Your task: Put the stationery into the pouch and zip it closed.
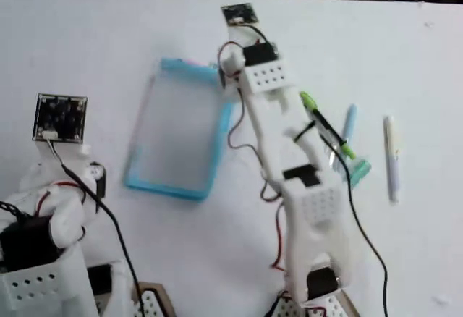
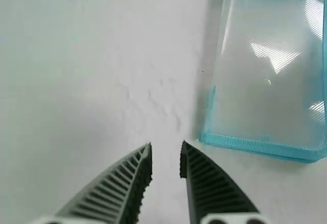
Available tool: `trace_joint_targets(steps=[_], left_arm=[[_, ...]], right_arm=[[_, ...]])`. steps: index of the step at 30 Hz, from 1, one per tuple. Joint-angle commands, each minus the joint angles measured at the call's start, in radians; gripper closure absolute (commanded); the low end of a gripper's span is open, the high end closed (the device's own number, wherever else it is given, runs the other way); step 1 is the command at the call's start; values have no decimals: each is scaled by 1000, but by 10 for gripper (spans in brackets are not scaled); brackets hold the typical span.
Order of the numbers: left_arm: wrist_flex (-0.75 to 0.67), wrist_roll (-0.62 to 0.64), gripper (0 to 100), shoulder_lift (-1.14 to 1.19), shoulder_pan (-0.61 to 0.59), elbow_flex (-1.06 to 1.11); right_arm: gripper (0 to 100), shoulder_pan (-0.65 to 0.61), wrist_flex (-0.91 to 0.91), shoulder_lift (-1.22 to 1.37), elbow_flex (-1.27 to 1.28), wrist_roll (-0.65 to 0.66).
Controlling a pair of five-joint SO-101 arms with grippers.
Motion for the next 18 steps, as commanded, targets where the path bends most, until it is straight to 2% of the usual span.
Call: trace_joint_targets(steps=[1,4,8,16,18], left_arm=[[3,2,880,7,-1,2],[3,-9,880,8,-1,2],[3,-138,883,8,-1,2],[2,-176,883,8,-1,32],[2,-180,883,8,-1,41]], right_arm=[[744,-1,7,191,-308,-11],[744,16,8,349,-506,-11],[744,38,8,487,-678,-35],[744,90,-33,556,-735,-244],[744,96,-48,559,-724,-247]])
